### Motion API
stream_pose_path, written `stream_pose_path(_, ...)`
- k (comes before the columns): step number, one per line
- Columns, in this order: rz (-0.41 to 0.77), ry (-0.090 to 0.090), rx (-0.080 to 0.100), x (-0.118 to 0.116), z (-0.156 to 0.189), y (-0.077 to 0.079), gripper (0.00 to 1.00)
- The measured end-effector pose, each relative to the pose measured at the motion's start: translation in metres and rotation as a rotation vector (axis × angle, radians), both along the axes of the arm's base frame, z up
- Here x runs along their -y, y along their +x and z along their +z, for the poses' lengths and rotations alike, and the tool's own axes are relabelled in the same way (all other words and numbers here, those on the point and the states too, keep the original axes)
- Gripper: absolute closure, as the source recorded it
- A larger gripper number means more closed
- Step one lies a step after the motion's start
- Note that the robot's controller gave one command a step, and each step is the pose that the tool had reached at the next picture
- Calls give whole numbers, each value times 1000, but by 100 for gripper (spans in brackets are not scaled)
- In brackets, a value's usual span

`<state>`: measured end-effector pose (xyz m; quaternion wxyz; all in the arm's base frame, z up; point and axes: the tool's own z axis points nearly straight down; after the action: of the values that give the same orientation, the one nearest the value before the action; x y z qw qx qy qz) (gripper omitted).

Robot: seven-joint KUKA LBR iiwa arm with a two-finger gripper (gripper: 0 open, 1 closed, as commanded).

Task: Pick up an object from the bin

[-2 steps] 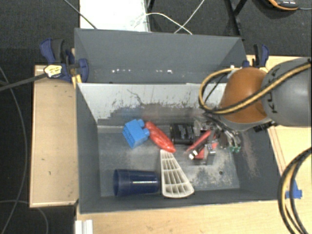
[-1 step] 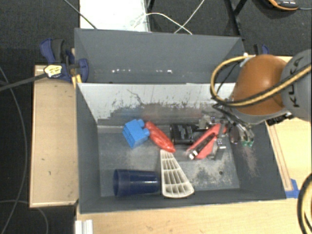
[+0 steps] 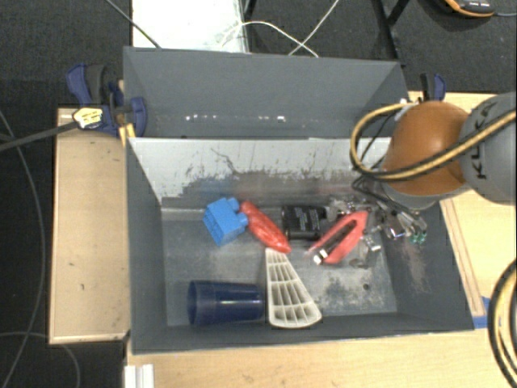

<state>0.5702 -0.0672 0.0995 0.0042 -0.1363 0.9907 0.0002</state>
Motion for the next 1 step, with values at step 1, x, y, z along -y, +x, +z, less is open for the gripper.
stream_pose_path(1,150,-1,13,9,-29,-12,0)
